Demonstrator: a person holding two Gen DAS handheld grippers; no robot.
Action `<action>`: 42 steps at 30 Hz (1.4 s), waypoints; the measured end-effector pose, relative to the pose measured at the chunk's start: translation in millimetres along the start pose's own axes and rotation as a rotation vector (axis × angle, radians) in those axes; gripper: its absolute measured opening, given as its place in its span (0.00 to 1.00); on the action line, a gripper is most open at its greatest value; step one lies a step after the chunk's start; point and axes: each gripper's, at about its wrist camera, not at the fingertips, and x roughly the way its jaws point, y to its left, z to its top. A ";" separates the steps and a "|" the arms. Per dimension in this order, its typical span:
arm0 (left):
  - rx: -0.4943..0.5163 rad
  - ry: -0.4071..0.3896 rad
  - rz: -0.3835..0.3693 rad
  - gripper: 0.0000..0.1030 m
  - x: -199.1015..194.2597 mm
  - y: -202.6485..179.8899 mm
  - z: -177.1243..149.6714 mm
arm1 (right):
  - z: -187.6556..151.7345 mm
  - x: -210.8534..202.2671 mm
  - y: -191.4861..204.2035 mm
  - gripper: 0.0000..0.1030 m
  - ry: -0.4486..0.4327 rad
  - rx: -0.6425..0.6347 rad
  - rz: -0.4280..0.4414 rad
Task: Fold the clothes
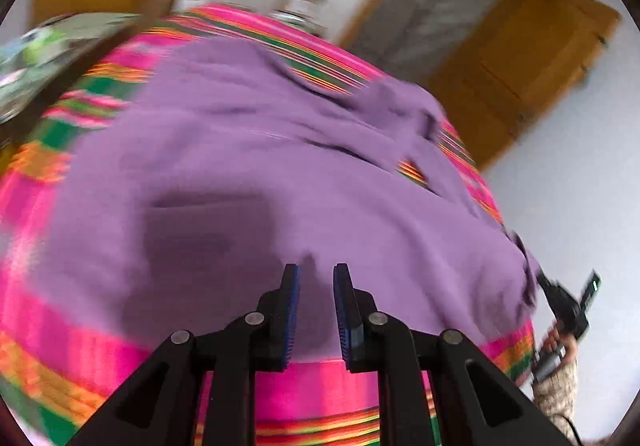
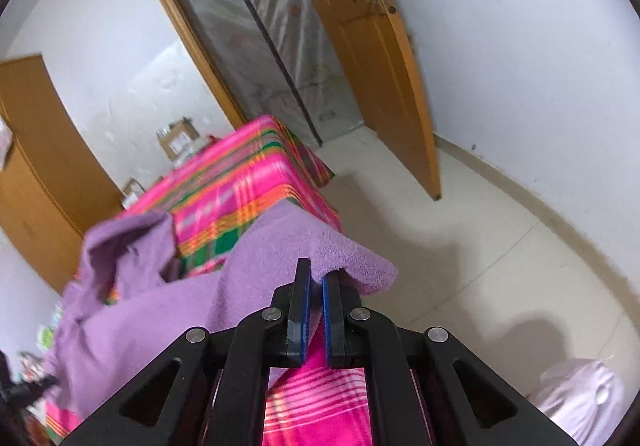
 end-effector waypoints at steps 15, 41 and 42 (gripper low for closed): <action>-0.399 -0.097 0.111 0.32 -53.5 122.2 -25.5 | -9.4 1.8 11.4 0.19 0.056 -0.036 -0.065; -0.477 -0.277 -0.091 0.09 -70.4 129.9 -9.0 | -122.3 -40.7 218.8 0.39 0.120 -0.666 0.329; -0.480 -0.291 -0.091 0.09 -75.0 130.3 -9.3 | -127.6 -39.8 226.9 0.39 0.129 -0.690 0.350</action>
